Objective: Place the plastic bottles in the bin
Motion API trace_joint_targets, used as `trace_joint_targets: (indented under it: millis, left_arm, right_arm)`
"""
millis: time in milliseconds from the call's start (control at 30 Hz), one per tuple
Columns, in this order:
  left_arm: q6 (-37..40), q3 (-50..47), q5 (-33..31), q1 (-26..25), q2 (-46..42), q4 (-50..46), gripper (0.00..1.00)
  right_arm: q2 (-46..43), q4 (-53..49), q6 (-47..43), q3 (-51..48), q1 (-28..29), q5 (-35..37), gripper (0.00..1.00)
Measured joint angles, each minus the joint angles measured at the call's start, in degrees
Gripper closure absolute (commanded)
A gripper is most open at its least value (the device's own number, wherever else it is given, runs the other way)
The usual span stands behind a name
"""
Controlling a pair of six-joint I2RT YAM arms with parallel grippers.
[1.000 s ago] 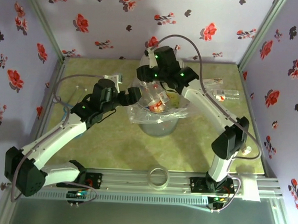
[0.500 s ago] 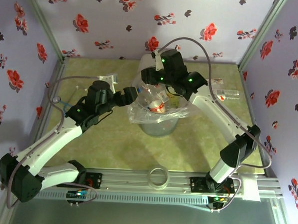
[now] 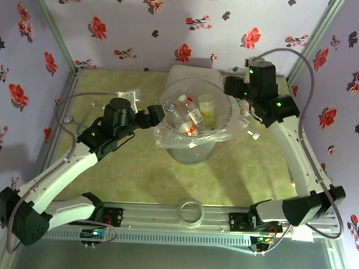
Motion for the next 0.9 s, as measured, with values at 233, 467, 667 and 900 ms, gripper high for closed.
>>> trace_joint_targets:
  millis: [233, 467, 667, 900]
  left_arm:
    - [0.0, -0.6, 0.0, 0.0, 0.0, 0.0, 0.11]
    - [0.0, -0.9, 0.0, 0.0, -1.0, -0.1, 0.11]
    - [0.0, -1.5, 0.0, 0.4, -1.8, -0.1, 0.11]
    - [0.0, -1.9, 0.0, 0.5, -1.8, 0.0, 0.11]
  right_arm:
    - [-0.2, 8.0, 18.7, -18.6, -8.7, 0.6, 0.17]
    - [-0.1, 19.5, 43.9, -30.6, -10.4, 1.4, 0.17]
    - [1.2, 28.3, 58.4, -36.9, -10.6, 1.5, 0.17]
    - [3.9, 34.9, 69.4, -41.6, -10.6, 1.5, 0.16]
